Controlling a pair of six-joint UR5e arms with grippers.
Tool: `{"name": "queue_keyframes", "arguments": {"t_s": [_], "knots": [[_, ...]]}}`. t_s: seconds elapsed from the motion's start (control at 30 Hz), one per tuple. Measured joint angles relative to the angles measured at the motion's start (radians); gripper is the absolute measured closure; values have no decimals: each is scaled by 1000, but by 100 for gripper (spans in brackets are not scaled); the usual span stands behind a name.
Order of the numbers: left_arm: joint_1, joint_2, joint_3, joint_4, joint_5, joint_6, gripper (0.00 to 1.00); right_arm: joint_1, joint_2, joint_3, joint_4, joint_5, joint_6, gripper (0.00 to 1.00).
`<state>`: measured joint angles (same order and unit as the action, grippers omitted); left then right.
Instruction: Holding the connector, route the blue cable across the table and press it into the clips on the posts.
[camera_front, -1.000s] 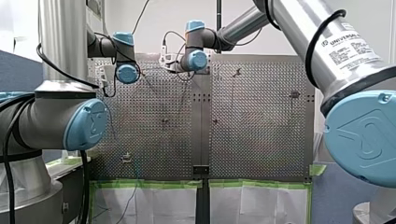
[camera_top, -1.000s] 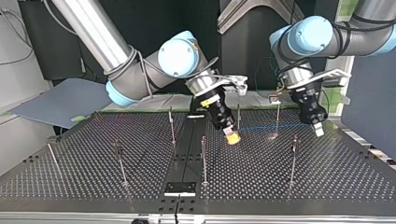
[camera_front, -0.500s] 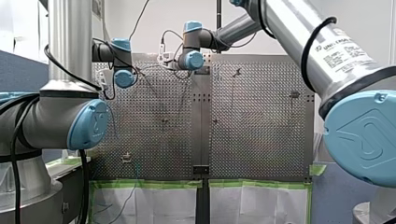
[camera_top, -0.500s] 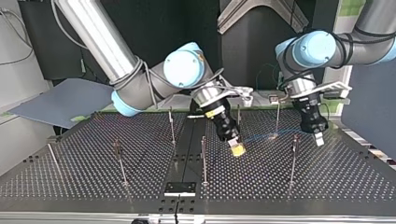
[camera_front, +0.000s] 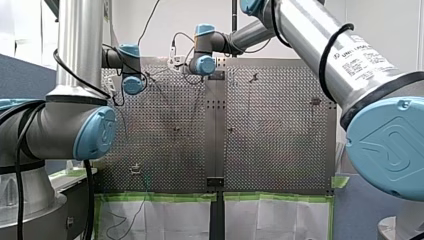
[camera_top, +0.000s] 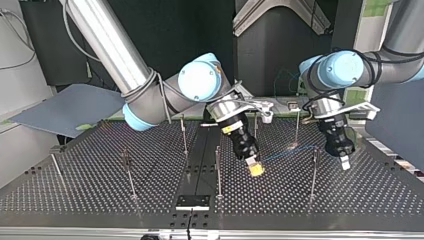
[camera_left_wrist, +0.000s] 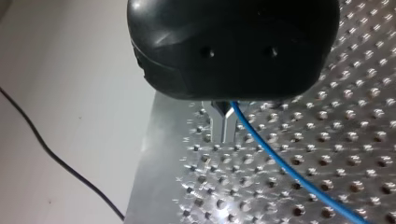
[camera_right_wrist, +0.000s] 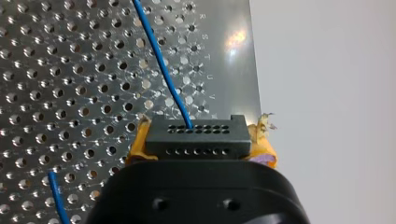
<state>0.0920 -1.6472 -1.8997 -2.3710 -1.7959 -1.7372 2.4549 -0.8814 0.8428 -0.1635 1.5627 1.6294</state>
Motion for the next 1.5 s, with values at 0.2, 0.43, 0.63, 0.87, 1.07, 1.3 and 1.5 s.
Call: {"name": "queue_keyframes", "arguments": {"t_s": [0.2, 0.43, 0.63, 0.87, 1.07, 1.3, 1.5], "knots": [[16, -33, 18, 7, 35, -10, 100, -5, 1, -13, 2, 14, -2, 100], [26, -86, 27, 22, 67, -21, 100, -13, 1, -34, 10, 23, -2, 100], [34, -98, 31, 31, 90, -30, 100, -18, 1, -46, 16, 32, -2, 100], [39, -99, 33, 34, 105, -40, 100, -26, 1, -48, 27, 47, -4, 100], [45, -98, 33, 3, 67, -79, 100, -25, 1, -49, 29, 48, -7, 100], [46, -97, 33, -58, 11, -94, 67, -18, 2, -49, 36, 48, -8, 100], [44, -91, 27, -112, -3, -101, 0, -8, 3, -48, 53, 50, -6, 100]]}}
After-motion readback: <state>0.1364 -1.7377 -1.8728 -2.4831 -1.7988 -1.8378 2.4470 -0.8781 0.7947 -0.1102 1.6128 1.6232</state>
